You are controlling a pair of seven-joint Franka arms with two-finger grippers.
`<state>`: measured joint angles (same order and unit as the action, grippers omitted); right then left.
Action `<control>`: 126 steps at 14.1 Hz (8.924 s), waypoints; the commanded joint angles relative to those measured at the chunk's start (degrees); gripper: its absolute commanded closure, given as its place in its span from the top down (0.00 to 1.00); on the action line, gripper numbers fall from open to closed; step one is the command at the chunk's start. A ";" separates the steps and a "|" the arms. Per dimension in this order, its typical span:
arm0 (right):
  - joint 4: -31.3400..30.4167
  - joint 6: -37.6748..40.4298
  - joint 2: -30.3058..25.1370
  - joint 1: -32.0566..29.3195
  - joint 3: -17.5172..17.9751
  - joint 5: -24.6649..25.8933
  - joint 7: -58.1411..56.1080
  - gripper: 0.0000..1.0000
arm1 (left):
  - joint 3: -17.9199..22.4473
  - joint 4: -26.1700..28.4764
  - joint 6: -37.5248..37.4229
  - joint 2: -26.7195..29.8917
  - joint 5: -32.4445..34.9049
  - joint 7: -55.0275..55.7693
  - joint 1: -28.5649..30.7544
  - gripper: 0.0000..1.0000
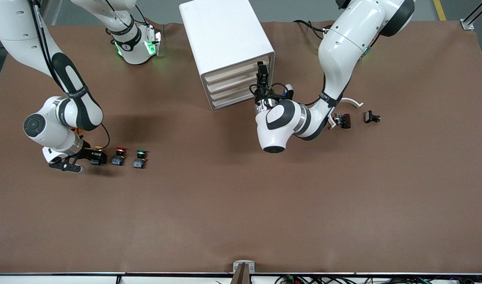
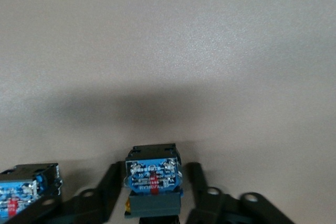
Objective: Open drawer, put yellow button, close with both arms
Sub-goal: 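Grasp the yellow button with the right gripper while the left gripper grips the drawer, then pull the top drawer open with the left gripper while the right gripper lifts the button, then carry the yellow button over the open drawer with the right gripper, then lower the yellow button into the drawer and open the right gripper, then withdraw the right gripper while the left gripper starts pushing the drawer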
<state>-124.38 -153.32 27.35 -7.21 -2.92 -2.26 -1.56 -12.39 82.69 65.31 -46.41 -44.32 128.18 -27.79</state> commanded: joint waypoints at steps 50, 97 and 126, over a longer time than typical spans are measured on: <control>26.30 57.96 -24.19 27.94 0.37 -6.61 57.87 0.00 | 2.02 -6.32 3.34 -3.87 -4.73 2.43 11.26 0.11; 30.78 35.63 -8.28 63.65 -0.16 4.81 106.24 1.00 | 2.20 -9.48 7.45 6.24 7.83 -35.60 12.67 1.00; 42.46 70.95 -21.03 4.67 -0.42 2.79 -3.10 1.00 | -3.95 -9.83 33.30 13.01 45.97 -77.64 3.45 1.00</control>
<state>-84.30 -84.60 7.00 -1.42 -4.63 -0.67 -3.93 -14.99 71.32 96.38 -34.54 -0.83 51.13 -24.19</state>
